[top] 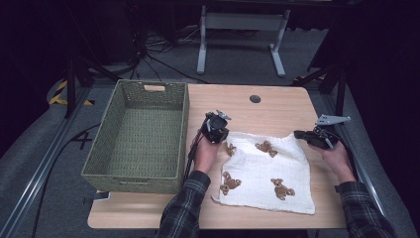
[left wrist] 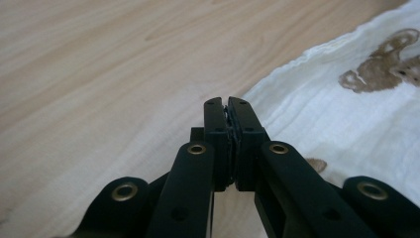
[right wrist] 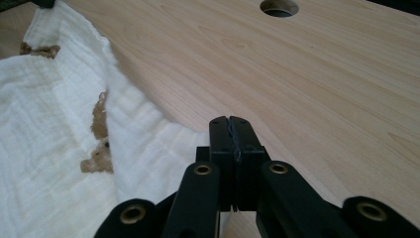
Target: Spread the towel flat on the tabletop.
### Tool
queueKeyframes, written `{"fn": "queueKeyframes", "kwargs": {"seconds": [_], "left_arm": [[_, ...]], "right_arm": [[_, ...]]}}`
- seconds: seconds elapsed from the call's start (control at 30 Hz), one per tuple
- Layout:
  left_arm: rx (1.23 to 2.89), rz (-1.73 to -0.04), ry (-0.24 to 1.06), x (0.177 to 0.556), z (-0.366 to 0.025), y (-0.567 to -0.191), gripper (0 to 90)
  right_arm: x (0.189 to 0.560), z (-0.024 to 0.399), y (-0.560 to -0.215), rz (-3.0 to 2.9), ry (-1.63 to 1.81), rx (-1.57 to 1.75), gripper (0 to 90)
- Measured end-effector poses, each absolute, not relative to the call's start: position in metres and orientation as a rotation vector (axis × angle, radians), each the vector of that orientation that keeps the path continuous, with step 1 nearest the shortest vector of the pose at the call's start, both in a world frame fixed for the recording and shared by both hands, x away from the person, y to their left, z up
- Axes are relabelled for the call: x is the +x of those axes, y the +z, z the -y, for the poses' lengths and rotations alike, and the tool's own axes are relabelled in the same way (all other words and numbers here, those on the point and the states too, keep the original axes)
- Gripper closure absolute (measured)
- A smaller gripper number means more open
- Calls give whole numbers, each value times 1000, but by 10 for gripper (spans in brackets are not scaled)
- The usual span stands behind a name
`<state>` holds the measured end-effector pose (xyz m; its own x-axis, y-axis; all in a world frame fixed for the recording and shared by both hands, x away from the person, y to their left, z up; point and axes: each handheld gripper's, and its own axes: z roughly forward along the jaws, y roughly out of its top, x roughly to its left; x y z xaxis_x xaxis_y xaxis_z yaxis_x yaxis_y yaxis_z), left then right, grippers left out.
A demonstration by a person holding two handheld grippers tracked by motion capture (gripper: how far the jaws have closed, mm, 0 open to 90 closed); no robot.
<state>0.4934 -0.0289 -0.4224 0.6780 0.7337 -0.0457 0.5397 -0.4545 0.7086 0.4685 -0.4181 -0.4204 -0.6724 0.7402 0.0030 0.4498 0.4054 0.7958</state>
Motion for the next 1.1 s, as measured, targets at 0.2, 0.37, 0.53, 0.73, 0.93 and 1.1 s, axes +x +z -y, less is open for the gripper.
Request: {"fn": "queueKeyframes", "kwargs": {"seconds": [0.2, 0.37, 0.53, 0.73, 0.93, 1.1], "left_arm": [[2180, -996, 380, 517, 31, -422, 877], [2196, -1000, 392, 526, 33, -426, 872], [2191, -1010, 347, 525, 32, -428, 771], [2202, -985, 316, 515, 29, -432, 639], [2205, -1014, 324, 513, 24, -440, 574], [2209, -1024, 324, 518, 23, -447, 552]], "right_arm": [[484, 427, -422, -2276, 1136, 1060, 897], [491, 430, -426, -2271, 1140, 1092, 894], [491, 430, -427, -2272, 1153, 1101, 783], [484, 428, -429, -2293, 1174, 1104, 729], [484, 425, -436, -2317, 1154, 1116, 675], [489, 426, -441, -2296, 1140, 1133, 656]]}}
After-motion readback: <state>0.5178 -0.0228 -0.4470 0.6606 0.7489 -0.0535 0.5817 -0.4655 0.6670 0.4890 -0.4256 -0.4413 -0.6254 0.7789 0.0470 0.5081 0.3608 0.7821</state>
